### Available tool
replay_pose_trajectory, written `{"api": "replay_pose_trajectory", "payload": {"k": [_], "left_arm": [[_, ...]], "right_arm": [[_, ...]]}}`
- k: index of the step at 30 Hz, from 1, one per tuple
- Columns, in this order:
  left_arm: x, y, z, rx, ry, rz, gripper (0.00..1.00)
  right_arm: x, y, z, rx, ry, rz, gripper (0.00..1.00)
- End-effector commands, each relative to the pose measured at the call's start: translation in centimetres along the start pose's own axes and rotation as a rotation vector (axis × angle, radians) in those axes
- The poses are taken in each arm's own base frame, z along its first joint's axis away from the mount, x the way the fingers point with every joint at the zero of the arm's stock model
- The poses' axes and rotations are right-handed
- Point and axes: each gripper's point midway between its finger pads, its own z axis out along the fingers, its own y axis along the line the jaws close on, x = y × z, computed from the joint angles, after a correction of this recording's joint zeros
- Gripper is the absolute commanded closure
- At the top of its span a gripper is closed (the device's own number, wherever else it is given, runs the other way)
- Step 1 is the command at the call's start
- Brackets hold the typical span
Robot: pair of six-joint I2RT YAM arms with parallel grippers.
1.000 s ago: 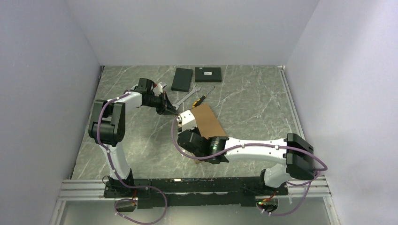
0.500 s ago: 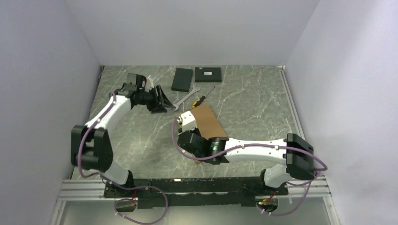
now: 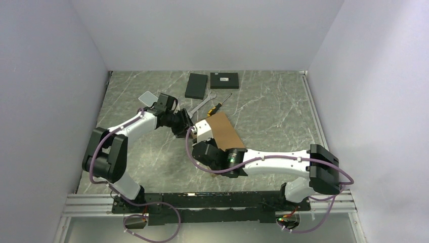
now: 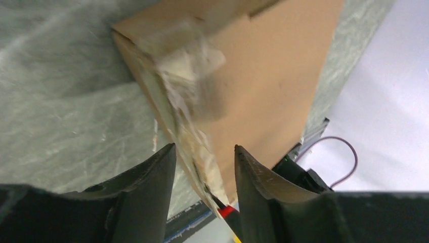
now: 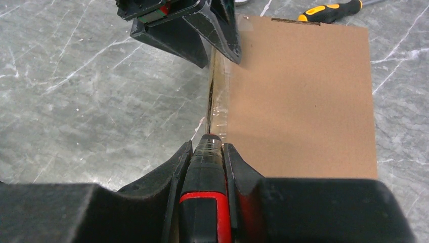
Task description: Unpack the express box
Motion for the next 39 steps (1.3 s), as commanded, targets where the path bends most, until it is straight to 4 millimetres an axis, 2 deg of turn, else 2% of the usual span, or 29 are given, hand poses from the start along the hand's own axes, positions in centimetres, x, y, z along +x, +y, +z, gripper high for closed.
{"api": "replay_pose_trajectory", "payload": {"k": [1, 7, 14, 21, 39], "left_arm": [[-2.0, 0.8, 0.7, -0.052, -0.087, -0.024, 0.53], [-1.9, 2.1, 1.6, -0.072, -0.097, -0.046, 0.57], [-2.9, 3.8, 3.0, -0.115, -0.124, -0.043, 0.67], [-3.7, 5.5, 3.5, -0.161, -0.143, -0.04, 0.73], [-4.8, 7.7, 4.1, -0.211, -0.151, -0.042, 0.76]], "right_arm": [[-2.1, -0.5, -1.1, 0.007, -0.067, 0.05, 1.0], [-2.0, -0.7, -1.3, 0.004, -0.069, 0.058, 1.0], [-1.9, -0.6, -1.5, -0.004, -0.062, 0.063, 1.0], [-1.5, -0.2, -2.5, 0.004, -0.037, 0.046, 1.0], [0.8, 0.1, -5.6, 0.024, 0.03, 0.06, 1.0]]}}
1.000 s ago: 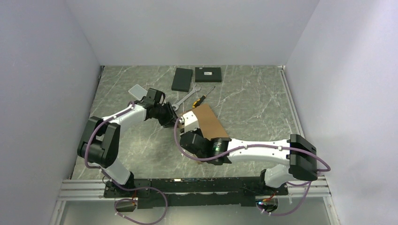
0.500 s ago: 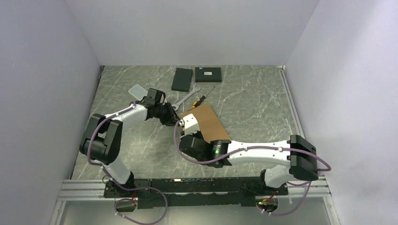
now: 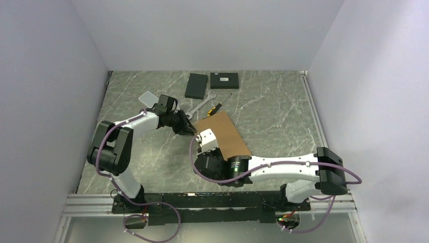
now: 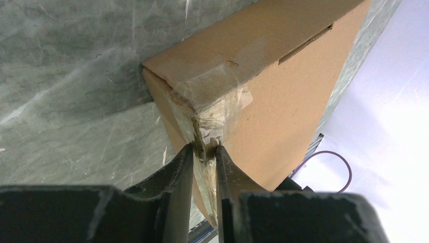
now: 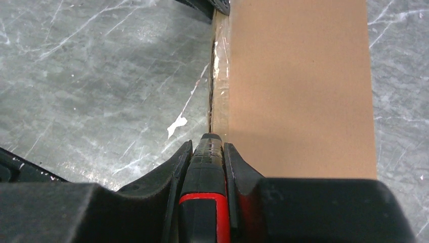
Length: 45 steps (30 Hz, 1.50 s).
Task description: Unpack the express box
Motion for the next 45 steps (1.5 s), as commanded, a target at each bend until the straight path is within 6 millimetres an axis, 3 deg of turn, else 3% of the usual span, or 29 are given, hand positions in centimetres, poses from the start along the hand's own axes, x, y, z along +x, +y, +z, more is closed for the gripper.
{"api": "replay_pose_trajectory", "payload": {"k": [1, 23, 32, 45], "left_arm": [[-2.5, 5.3, 1.6, -0.19, -0.106, 0.008, 0.76], [-3.0, 6.3, 1.7, -0.216, -0.11, 0.007, 0.77], [-3.2, 6.5, 1.7, -0.222, -0.112, 0.006, 0.77], [-3.2, 6.6, 1.4, -0.233, -0.111, 0.016, 0.77]], "right_arm": [[-1.1, 0.2, -2.1, -0.012, -0.008, 0.056, 1.0], [2.7, 1.1, -5.4, -0.018, 0.061, 0.053, 1.0], [4.7, -0.1, -6.1, 0.008, 0.094, 0.051, 1.0], [6.0, -0.4, -6.8, 0.011, 0.096, 0.024, 1.0]]}}
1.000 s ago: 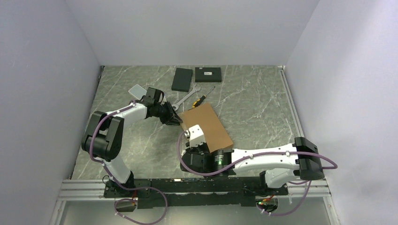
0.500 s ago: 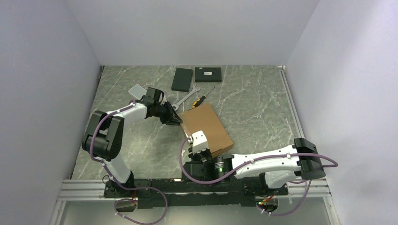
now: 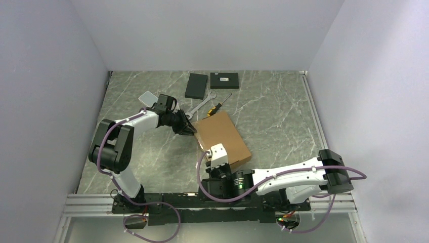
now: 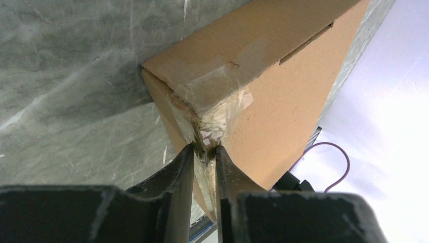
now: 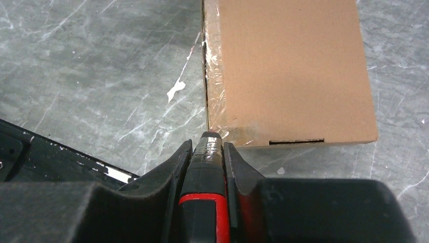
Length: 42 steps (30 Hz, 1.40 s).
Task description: Unpack the express box
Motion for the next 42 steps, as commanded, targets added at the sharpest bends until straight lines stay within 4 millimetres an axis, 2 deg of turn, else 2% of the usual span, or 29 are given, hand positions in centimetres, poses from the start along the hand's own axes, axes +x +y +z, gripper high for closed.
{"api": "replay_pose_trajectory", "payload": {"k": [1, 4, 7, 15, 17, 20, 23, 26, 30, 34, 36, 39, 42], "left_arm": [[-3.1, 6.4, 1.1, -0.251, -0.144, 0.015, 0.77], [-3.1, 6.3, 1.1, -0.245, -0.141, 0.018, 0.77], [-2.8, 5.9, 1.3, -0.216, -0.126, 0.023, 0.77], [-1.4, 4.9, 1.0, -0.182, -0.114, 0.084, 0.77], [-1.0, 4.3, 0.9, -0.179, -0.117, 0.122, 0.75], [-0.4, 3.6, 0.5, -0.169, -0.118, 0.176, 0.71], [0.1, 2.6, -0.1, -0.13, -0.116, 0.202, 0.63], [0.3, 1.0, -1.5, -0.088, -0.117, 0.246, 0.5], [-0.1, -2.6, -4.9, 0.008, -0.148, 0.354, 0.36], [-1.5, -6.0, -9.0, 0.104, -0.234, 0.435, 0.24], [-2.5, -7.2, -10.2, 0.145, -0.268, 0.456, 0.21], [-3.8, -8.3, -10.0, 0.185, -0.269, 0.463, 0.21], [-4.9, -8.9, -7.8, 0.218, -0.198, 0.43, 0.24]], "right_arm": [[2.6, -0.6, -1.8, -0.044, 0.102, -0.056, 1.0], [2.2, -0.5, -1.9, -0.046, 0.079, -0.059, 1.0], [0.1, -0.4, -1.7, -0.017, 0.004, -0.075, 1.0], [-8.9, -0.3, 0.7, -0.066, -0.19, 0.01, 1.0], [-10.2, -0.2, 1.3, -0.105, -0.215, 0.018, 1.0], [-12.1, -0.5, 2.1, -0.091, -0.245, -0.003, 1.0], [-14.5, -0.6, 1.9, -0.06, -0.291, -0.042, 1.0], [-16.5, -2.5, 1.2, 0.022, -0.325, -0.042, 1.0], [-16.1, -7.3, 0.7, 0.154, -0.304, -0.014, 1.0], [-12.7, -13.8, 0.3, 0.327, -0.225, 0.042, 1.0], [-10.7, -16.6, -0.1, 0.386, -0.178, 0.096, 1.0], [-8.1, -19.7, -0.6, 0.445, -0.104, 0.182, 1.0], [-5.9, -21.6, -0.9, 0.491, -0.036, 0.28, 1.0]]}}
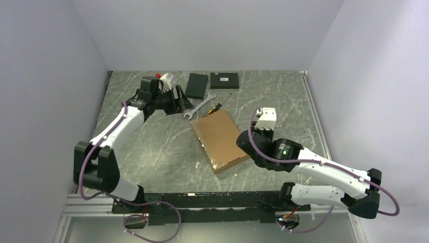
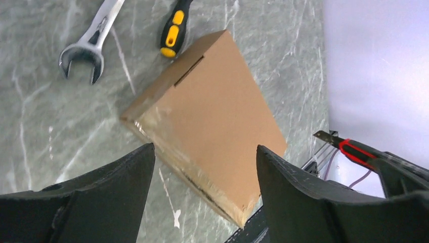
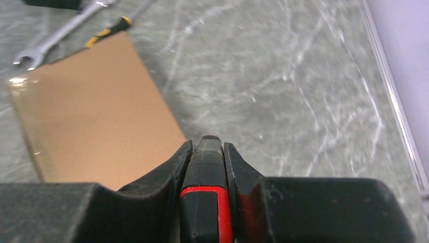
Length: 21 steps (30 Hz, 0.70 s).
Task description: Unpack the express box
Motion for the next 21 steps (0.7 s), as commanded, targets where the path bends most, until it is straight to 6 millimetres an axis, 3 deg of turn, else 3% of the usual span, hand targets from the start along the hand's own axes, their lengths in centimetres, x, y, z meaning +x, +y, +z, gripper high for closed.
{"api": "replay_pose_trajectory", "payload": {"k": [1, 6, 11, 16, 21], "left_arm": [[-0.5, -0.5, 3.4, 0.098, 0.096, -0.015, 0.25], [-0.2, 0.2, 7.8, 0.151, 0.21, -0.075, 0.31], [1.5, 0.5, 10.5, 0.152, 0.274, -0.082, 0.34], [3.5, 1.1, 10.8, 0.148, 0.313, -0.095, 0.36], [5.3, 1.8, 9.9, 0.127, 0.332, -0.106, 0.37]], "right_arm": [[3.6, -4.2, 0.0, 0.114, 0.135, 0.101, 1.0], [6.2, -4.3, 0.6, 0.099, 0.265, 0.161, 1.0], [8.2, -2.8, 0.9, 0.031, 0.351, 0.183, 1.0], [8.8, -0.9, 1.4, -0.047, 0.359, 0.221, 1.0], [7.3, 0.9, 2.9, -0.092, 0.294, 0.217, 1.0]]}}
